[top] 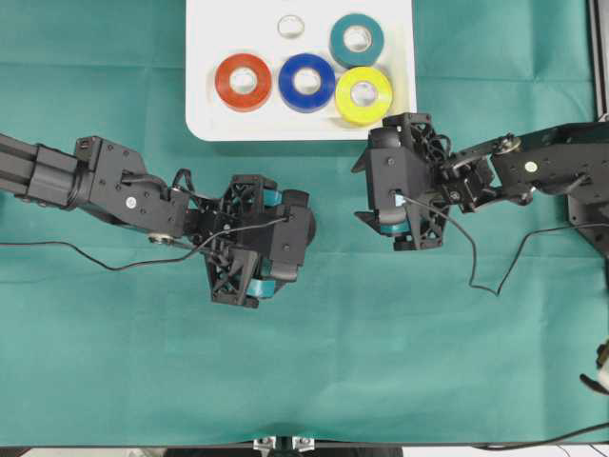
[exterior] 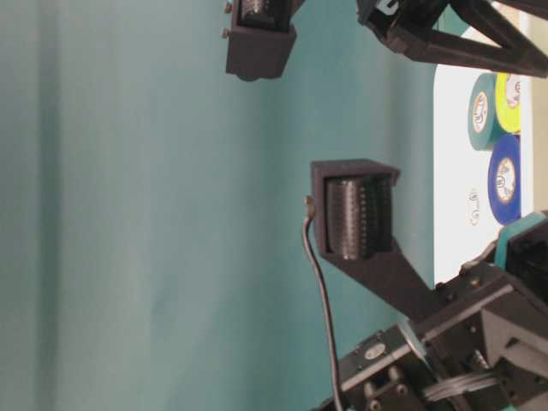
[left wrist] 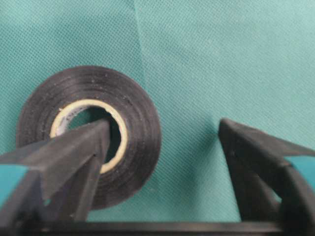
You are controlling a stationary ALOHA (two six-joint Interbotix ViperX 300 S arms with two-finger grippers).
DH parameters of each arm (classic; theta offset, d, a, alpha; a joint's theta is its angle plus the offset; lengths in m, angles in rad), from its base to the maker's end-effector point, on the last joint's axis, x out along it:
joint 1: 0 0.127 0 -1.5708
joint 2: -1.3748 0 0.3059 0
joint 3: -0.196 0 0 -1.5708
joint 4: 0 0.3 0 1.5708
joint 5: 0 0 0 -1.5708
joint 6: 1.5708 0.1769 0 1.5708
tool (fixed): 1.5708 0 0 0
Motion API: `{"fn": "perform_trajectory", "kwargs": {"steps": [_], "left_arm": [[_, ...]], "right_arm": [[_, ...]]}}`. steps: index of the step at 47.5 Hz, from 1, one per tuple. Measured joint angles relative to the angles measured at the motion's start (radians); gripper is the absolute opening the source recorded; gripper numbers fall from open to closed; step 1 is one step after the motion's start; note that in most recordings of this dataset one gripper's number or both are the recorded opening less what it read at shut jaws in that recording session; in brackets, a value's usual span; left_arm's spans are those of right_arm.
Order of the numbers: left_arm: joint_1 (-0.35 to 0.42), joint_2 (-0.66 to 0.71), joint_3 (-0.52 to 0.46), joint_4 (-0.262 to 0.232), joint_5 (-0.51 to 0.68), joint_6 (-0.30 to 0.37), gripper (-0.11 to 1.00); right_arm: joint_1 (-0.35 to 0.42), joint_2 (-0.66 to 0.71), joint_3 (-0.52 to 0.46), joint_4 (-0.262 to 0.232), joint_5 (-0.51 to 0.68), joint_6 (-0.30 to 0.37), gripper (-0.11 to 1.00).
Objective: Put the tape alternately from left to right into the white case.
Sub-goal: 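Lower the left gripper into the black tape roll's hole and grip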
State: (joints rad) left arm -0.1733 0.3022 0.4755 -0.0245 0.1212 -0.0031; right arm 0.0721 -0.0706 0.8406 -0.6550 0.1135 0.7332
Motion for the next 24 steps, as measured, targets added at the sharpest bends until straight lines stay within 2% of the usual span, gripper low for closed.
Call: {"fn": "perform_trajectory", "kwargs": {"steps": [4, 8, 24], "left_arm": [[0.005, 0.000, -0.006, 0.000, 0.020, 0.000, 0.07], [0.005, -0.002, -0.011, 0.000, 0.037, 0.002, -0.03], [0.005, 0.000, -0.020, 0.000, 0.060, 0.002, -0.03]], "right_arm": [[0.000, 0.000, 0.000, -0.002, 0.000, 0.000, 0.82], [0.000, 0.002, 0.000, 0.000, 0.002, 0.000, 0.82], [0.000, 0.000, 0.000, -0.002, 0.000, 0.000, 0.82]]}}
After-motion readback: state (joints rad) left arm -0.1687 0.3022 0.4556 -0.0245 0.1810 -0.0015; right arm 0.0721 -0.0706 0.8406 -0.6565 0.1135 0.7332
